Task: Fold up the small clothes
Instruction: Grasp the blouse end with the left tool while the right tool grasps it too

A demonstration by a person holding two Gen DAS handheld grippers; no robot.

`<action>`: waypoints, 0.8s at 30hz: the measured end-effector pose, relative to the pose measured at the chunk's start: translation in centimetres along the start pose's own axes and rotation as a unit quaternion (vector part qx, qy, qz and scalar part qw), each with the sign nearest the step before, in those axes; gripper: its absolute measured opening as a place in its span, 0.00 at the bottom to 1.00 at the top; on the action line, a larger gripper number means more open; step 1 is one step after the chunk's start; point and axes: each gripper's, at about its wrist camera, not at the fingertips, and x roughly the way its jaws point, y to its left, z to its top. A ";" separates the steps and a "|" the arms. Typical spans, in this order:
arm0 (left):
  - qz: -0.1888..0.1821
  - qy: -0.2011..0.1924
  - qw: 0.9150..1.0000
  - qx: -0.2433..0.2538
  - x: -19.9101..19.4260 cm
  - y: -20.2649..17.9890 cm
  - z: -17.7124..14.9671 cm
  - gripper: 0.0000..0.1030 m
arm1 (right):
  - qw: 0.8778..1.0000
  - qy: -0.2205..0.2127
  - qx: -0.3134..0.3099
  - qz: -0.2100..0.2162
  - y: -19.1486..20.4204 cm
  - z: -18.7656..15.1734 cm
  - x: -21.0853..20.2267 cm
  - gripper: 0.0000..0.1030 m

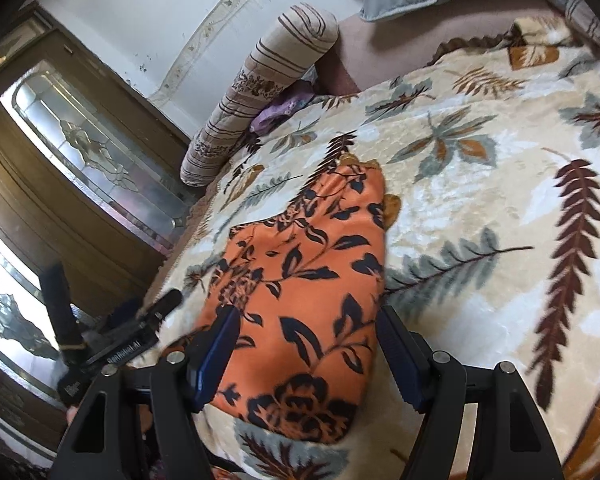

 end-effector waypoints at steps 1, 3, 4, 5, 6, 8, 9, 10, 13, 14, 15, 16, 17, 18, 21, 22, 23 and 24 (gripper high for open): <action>-0.021 0.013 1.000 -0.002 0.4 0.5 0.2 1.00 | 1.000 0.009 0.009 0.007 -0.2 0.3 0.5 0.72; -0.068 0.047 0.997 -0.010 1.5 1.8 0.9 1.00 | 0.999 0.026 0.030 0.015 -0.9 0.9 1.6 0.72; -0.094 0.073 0.993 -0.012 2.3 2.6 1.3 1.00 | 0.998 0.033 0.042 0.019 -1.3 1.1 2.1 0.73; -0.121 0.098 0.988 -0.018 3.2 3.3 1.7 1.00 | 0.998 0.041 0.051 0.023 -1.7 1.4 2.6 0.73; -0.146 0.121 0.981 -0.032 4.2 4.4 2.0 1.00 | 0.996 0.052 0.063 0.026 -2.2 1.6 3.3 0.74; -0.175 0.154 0.971 -0.051 5.7 5.8 2.4 1.00 | 0.994 0.064 0.085 0.030 -3.2 2.0 4.4 0.74; -0.189 0.176 0.965 -0.051 6.8 6.3 2.5 1.00 | 0.992 0.072 0.097 0.033 -3.7 2.2 5.0 0.74; -0.190 0.185 0.963 -0.052 7.3 6.5 2.5 1.00 | 0.990 0.077 0.109 0.034 -4.1 2.4 5.6 0.74; -0.230 0.209 0.949 -0.049 8.7 6.3 2.0 1.00 | 0.987 0.086 0.131 0.039 -5.0 2.8 7.3 0.77; -0.244 0.219 0.944 -0.048 9.2 6.0 1.8 1.00 | 0.986 0.088 0.135 0.041 -5.2 2.9 7.9 0.79; -0.251 0.227 0.940 -0.048 9.5 5.5 1.5 0.99 | 0.985 0.091 0.139 0.043 -5.3 3.1 8.4 0.81; -0.261 0.230 0.936 -0.044 9.7 4.8 1.2 0.99 | 0.984 0.094 0.144 0.044 -5.5 3.2 9.1 0.81; -0.270 0.232 0.934 -0.034 9.7 4.1 0.9 0.99 | 0.984 0.096 0.146 0.045 -5.6 3.2 9.4 0.81; -0.274 0.233 0.933 -0.022 9.8 3.3 0.6 0.99 | 0.983 0.103 0.147 0.044 -5.6 3.2 10.0 0.81; -0.268 0.233 0.935 -0.001 10.3 1.5 -0.1 0.93 | 0.985 0.123 0.114 0.031 -4.9 3.3 11.3 0.80; -0.264 0.230 0.937 -0.003 10.3 1.3 0.0 0.89 | 0.987 0.122 0.105 0.026 -4.6 3.3 11.5 0.79; -0.262 0.226 0.938 -0.006 10.2 1.1 0.1 0.85 | 0.989 0.121 0.088 0.016 -4.1 3.3 11.7 0.75; -0.258 0.222 0.940 -0.009 9.9 0.9 0.3 0.75 | 0.990 0.119 0.080 0.010 -4.0 3.3 11.7 0.67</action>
